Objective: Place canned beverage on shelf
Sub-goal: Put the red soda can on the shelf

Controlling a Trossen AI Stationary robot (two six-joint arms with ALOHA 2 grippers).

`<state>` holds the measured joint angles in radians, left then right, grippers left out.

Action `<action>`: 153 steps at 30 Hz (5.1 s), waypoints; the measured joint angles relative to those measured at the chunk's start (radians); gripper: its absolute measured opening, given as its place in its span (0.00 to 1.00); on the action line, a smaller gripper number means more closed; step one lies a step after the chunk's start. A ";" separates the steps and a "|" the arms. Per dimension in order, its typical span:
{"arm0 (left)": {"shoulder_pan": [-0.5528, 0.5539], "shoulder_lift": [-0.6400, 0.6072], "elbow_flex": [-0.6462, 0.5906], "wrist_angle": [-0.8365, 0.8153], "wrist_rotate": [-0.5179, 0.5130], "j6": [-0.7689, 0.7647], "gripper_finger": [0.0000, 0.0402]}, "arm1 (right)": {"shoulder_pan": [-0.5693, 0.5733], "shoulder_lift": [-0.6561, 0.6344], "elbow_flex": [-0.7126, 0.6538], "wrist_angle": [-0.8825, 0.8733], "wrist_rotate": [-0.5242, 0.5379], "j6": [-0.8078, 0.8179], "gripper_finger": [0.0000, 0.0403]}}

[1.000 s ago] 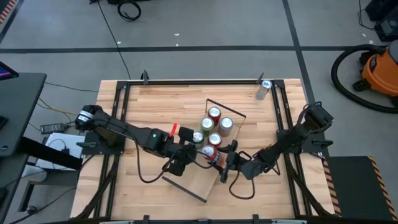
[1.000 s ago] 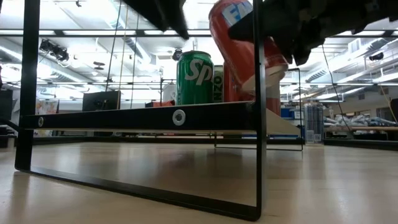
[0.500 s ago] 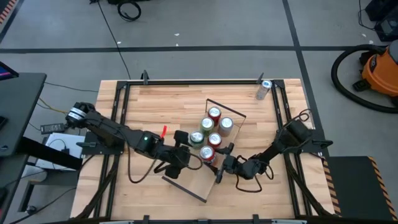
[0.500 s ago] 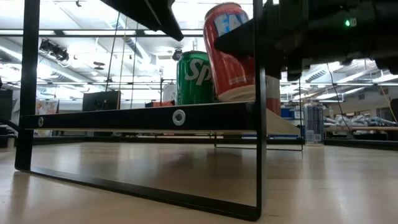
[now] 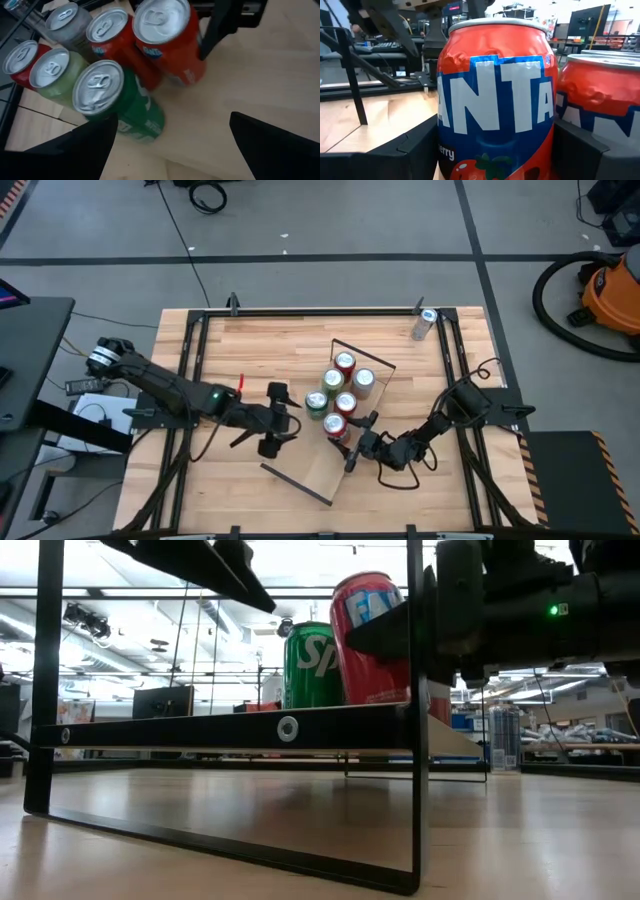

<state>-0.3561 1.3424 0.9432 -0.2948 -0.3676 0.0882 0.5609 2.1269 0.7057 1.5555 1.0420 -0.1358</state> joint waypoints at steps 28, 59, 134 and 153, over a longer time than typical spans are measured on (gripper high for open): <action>-0.036 0.020 -0.001 0.169 0.148 0.117 0.99 | 0.000 -0.002 -0.006 -0.128 -0.045 0.093 0.87; -0.011 0.053 0.000 0.224 0.209 0.115 0.99 | 0.013 -0.062 -0.006 -0.201 -0.003 0.088 0.88; -0.008 0.053 0.000 0.240 0.144 0.136 0.99 | 0.065 -0.364 0.016 -0.931 -0.520 0.478 0.98; -0.009 0.053 0.000 0.238 0.144 0.136 0.99 | -0.018 -0.363 0.016 -1.041 -0.537 0.500 0.91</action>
<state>-0.3649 1.3949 0.9432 -0.0566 -0.2237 0.2241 0.5433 1.7638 0.7219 0.5144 0.5045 0.3645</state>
